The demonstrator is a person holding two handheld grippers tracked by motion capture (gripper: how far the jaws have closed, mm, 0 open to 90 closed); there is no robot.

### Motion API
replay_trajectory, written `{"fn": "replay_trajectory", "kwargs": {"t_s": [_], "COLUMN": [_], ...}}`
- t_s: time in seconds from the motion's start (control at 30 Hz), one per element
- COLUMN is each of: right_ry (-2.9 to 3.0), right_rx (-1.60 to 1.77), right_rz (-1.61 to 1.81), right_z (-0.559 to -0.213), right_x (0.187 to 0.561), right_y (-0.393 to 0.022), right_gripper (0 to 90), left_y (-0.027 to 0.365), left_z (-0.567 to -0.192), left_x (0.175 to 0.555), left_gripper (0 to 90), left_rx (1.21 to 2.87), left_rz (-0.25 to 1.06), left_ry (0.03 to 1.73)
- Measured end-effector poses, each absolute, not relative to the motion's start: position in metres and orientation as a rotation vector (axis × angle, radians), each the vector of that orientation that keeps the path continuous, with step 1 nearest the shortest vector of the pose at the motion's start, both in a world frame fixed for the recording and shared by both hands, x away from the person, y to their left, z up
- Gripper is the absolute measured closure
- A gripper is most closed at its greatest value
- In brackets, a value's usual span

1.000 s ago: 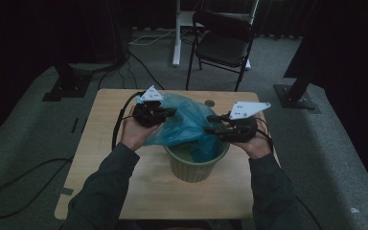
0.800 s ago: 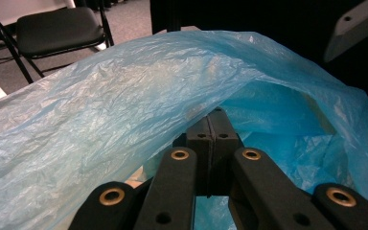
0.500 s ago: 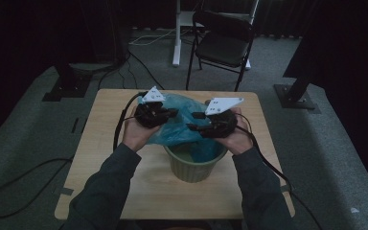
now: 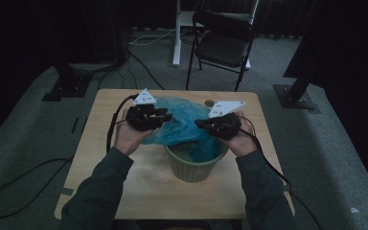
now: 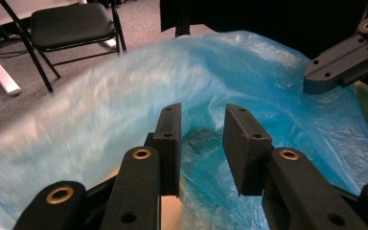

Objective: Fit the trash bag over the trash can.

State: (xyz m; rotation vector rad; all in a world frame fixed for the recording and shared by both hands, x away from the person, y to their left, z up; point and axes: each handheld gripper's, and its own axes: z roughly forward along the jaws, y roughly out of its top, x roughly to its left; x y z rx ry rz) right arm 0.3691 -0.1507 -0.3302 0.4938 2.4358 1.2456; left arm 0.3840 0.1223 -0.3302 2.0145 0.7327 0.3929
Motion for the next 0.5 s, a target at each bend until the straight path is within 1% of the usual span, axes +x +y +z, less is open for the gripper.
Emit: {"fn": "replay_trajectory", "kwargs": {"t_s": [0.07, 0.13, 0.27, 0.5], "right_ry": [2.419, 2.402, 2.402, 2.412], "right_rx": [0.509, 0.519, 0.516, 0.513], "right_rz": [1.295, 1.316, 1.315, 1.334], "right_z": [-0.327, -0.324, -0.320, -0.321], "right_x": [0.369, 0.370, 0.370, 0.370], "right_y": [-0.150, -0.148, -0.141, -0.135], "right_gripper": [69.3, 62.2, 57.3, 53.9], "left_y": [0.120, 0.115, 0.110, 0.104], "left_z": [-0.331, -0.332, -0.334, -0.336], "left_x": [0.384, 0.382, 0.381, 0.383], "left_gripper": [68.2, 68.3, 68.6, 68.8], "left_rx": [2.019, 2.036, 2.058, 2.073], "left_rz": [0.384, 0.381, 0.376, 0.351], "left_ry": [0.722, 0.708, 0.693, 0.677]}}
